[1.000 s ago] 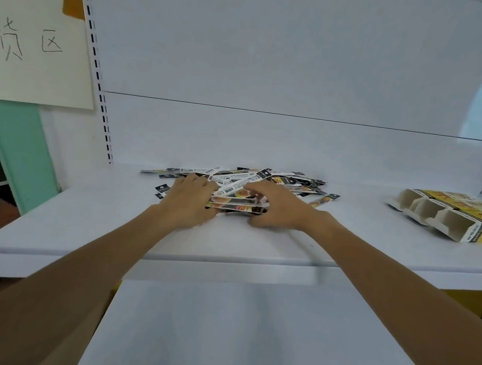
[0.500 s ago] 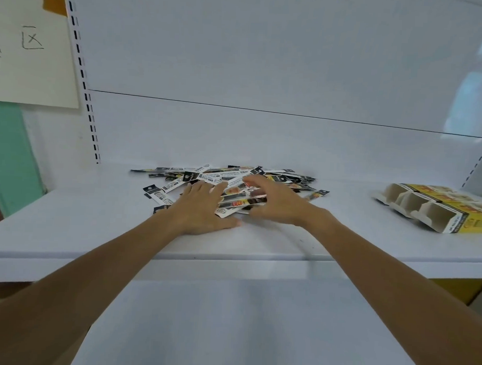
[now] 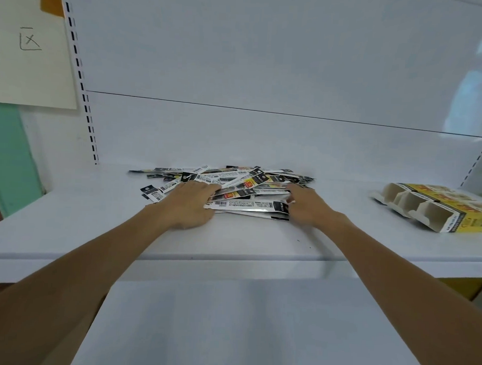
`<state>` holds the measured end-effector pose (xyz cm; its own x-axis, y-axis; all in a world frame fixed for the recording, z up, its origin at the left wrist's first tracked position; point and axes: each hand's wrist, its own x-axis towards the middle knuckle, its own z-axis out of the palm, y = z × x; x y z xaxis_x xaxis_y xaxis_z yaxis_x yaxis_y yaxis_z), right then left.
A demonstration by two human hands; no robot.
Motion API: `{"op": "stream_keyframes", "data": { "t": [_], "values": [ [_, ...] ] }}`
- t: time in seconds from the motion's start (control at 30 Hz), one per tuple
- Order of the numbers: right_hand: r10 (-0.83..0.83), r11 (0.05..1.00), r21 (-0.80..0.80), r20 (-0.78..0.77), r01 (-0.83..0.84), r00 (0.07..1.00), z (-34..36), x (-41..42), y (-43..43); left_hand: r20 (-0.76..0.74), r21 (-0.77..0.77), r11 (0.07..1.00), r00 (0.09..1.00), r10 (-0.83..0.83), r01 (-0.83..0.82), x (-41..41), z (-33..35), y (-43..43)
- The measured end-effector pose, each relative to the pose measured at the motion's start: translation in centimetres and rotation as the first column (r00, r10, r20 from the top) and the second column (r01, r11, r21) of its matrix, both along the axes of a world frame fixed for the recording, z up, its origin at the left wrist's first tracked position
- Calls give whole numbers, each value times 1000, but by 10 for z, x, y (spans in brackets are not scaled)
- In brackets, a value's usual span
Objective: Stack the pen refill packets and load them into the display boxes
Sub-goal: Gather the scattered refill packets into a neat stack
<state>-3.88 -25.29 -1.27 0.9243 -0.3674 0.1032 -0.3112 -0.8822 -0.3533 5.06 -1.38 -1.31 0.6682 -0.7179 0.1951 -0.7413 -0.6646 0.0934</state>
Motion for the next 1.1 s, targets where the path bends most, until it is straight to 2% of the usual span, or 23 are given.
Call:
{"op": "stream_keyframes", "data": {
  "t": [0.13,0.27,0.37,0.4,0.47,0.5,0.57,0.67,0.8,0.9,1.0,1.1],
  "values": [
    [141,988,57,50,-143,989,2,6,32,91,52,998,995,34,-39,-5,-2,-3],
    [196,969,-164,38,-187,980,1,6,47,44,-4,1000,999,-2,2,-14,-4,-7],
    [171,977,-144,65,-160,983,6,3,45,35,-63,998,999,-29,31,-21,-4,-5],
    [161,973,-183,101,-141,982,8,1,43,27,-76,997,999,-31,33,-22,-5,-4],
    [189,931,-340,145,-130,971,11,-2,37,16,-109,993,999,-50,51,-22,-7,-3],
    [226,904,-395,119,-163,967,13,-4,34,29,-126,989,997,-73,76,-21,-8,-2],
    [292,853,-444,-30,-275,956,14,-6,32,75,-152,976,986,-148,158,-20,-9,-1],
    [333,815,-426,-210,-393,919,15,-5,32,101,-194,952,970,-220,236,-21,-9,-1],
    [353,850,-341,-194,-401,915,20,-2,31,107,-155,962,972,-212,226,-23,-12,-3],
    [330,861,-336,-202,-382,922,26,-7,31,81,-116,985,990,-118,126,-25,-12,-3],
    [317,862,-369,-144,-348,938,28,-11,35,68,4,999,997,46,-47,-26,-9,-2],
    [287,917,-247,-132,-312,949,26,-11,39,50,55,992,992,113,-116,-29,-8,-2]
  ]
}}
